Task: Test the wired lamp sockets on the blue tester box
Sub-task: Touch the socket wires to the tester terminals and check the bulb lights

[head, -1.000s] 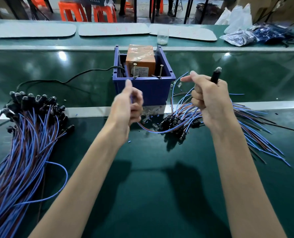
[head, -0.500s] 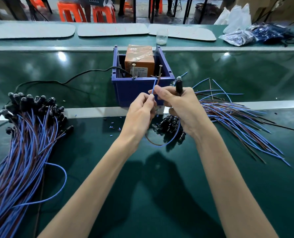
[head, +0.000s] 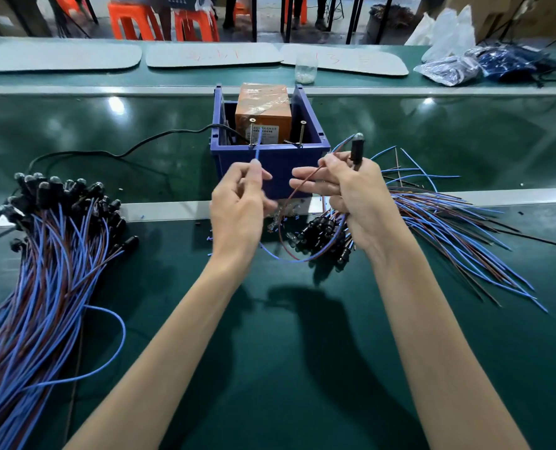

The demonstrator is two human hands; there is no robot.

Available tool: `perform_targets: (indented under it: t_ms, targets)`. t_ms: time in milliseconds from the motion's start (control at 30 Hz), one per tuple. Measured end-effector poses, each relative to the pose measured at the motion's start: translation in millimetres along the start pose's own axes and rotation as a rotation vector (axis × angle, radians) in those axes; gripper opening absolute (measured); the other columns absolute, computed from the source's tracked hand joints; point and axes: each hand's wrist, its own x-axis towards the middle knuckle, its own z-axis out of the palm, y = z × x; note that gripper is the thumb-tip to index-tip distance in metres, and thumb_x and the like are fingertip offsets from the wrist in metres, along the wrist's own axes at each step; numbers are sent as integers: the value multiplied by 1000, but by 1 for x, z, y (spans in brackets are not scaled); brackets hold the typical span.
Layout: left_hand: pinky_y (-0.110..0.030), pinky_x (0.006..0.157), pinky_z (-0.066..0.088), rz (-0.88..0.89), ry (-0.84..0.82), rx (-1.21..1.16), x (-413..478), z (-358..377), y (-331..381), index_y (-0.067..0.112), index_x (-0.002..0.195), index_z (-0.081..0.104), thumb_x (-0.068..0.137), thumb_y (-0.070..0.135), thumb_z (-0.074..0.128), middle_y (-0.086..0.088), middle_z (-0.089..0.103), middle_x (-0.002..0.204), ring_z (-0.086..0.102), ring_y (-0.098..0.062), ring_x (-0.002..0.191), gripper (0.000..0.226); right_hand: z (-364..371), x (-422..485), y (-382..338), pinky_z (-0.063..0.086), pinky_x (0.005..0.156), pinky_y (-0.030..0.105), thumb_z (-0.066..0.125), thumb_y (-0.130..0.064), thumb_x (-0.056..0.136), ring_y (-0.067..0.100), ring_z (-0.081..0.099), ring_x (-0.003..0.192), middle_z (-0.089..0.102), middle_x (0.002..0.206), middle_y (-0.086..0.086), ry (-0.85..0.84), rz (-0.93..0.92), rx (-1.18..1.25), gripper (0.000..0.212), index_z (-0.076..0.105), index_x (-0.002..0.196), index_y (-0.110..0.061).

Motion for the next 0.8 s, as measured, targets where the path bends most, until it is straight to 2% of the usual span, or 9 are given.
perform_targets:
  t_ms: [67,133,200,267,433,533,600,700,800]
  targets:
    - [-29,50,31,6,62,-10,6,-6,-1,22,75,59,101,27,45,13,35,47,31,-9,47,30,-3,3,0,23,31,12,34,-8,103,19,71,59,72,69,9,50,-10,29,23,40,82,-13]
    - [-27,50,26,-43,96,-21,13,-11,-3,24,80,62,101,20,40,14,31,49,27,-8,48,31,-5,5,1,25,32,12,36,-10,103,13,66,49,68,56,1,110,-27,35,22,43,83,-13]
    - [-21,46,26,-114,100,-70,18,-13,-4,22,95,63,96,6,33,16,31,45,26,-4,42,35,-6,7,4,30,36,12,41,-10,102,5,53,40,57,49,-5,171,-48,30,22,52,83,-13]
    - [-18,44,25,-141,108,-88,21,-14,-4,20,114,60,91,-1,31,17,32,45,26,-4,40,43,-8,9,6,25,36,12,43,-9,100,2,36,40,45,53,-5,199,-56,15,25,58,81,-12]
    - [-12,48,38,-75,73,-35,24,-21,-7,17,141,46,102,9,37,12,68,77,51,-3,42,41,-12,13,6,19,33,12,34,4,90,1,29,40,47,58,-3,223,4,48,30,62,99,-2]
    - [-13,45,42,-73,58,-45,25,-25,-8,17,151,28,105,16,36,13,72,86,61,-6,43,47,-14,14,4,20,34,11,37,7,90,1,35,42,58,57,-3,260,1,84,30,60,107,-2]
    - [-13,44,43,-60,88,-68,25,-26,-8,19,150,29,104,18,41,12,73,82,63,-8,44,48,-16,13,3,22,34,12,40,7,91,3,40,44,64,61,-1,268,-21,104,26,56,105,-8]
    - [-14,43,43,-40,173,-136,25,-27,-7,21,135,54,98,22,54,8,74,75,63,-12,43,36,-16,11,3,24,35,13,44,5,93,5,47,43,70,70,3,256,-52,73,21,52,94,-15]
    - [-16,41,41,-15,238,-165,24,-26,-9,20,122,64,94,26,61,7,70,61,52,-9,35,28,-12,10,7,27,36,11,47,2,95,3,48,43,71,78,5,226,-66,40,19,57,90,-14]
